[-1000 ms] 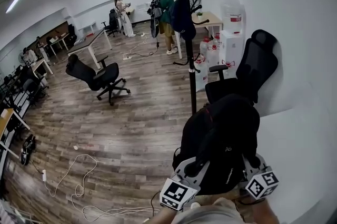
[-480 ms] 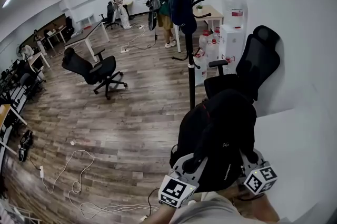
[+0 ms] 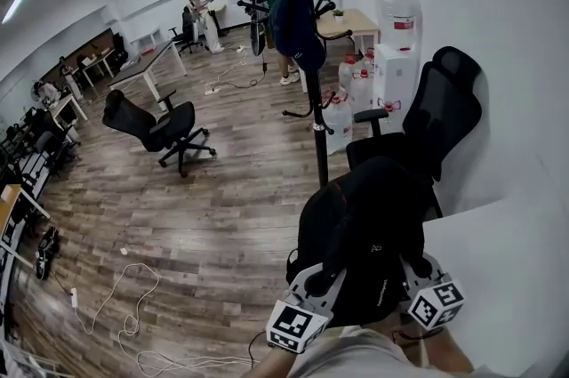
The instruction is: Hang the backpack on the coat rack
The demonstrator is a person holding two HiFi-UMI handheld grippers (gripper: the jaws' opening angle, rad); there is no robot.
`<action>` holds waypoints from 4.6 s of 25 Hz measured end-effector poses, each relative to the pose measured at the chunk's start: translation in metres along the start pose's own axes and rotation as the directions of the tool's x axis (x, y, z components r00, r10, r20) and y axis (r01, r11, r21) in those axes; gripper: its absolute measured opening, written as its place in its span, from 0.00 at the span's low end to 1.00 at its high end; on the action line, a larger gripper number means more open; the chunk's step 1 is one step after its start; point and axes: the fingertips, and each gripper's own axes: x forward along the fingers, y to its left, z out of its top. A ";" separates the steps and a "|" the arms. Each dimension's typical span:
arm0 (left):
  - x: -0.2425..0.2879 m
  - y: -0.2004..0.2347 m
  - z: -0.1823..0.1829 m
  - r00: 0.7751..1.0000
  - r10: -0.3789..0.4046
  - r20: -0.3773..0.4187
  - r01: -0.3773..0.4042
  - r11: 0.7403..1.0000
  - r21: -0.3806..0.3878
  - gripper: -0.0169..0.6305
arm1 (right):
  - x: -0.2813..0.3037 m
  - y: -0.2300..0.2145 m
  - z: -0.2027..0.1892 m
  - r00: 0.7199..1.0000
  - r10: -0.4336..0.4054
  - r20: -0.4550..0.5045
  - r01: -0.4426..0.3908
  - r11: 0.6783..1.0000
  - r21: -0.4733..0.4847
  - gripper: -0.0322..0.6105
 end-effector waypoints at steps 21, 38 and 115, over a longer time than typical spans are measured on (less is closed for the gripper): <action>0.165 0.118 -0.070 0.987 0.137 -0.088 -0.145 0.985 -0.090 0.08 | 0.176 -0.135 -0.023 0.988 0.064 -0.142 -0.068 0.997 -0.028 0.10; 0.222 0.219 -0.140 0.966 0.168 -0.196 -0.204 0.963 -0.179 0.08 | 0.295 -0.173 -0.076 0.957 0.037 -0.287 -0.042 0.999 -0.011 0.10; 0.309 0.392 -0.319 0.889 0.263 -0.375 -0.321 0.942 -0.100 0.25 | 0.483 -0.237 -0.213 0.873 -0.032 -0.487 -0.022 0.994 -0.104 0.26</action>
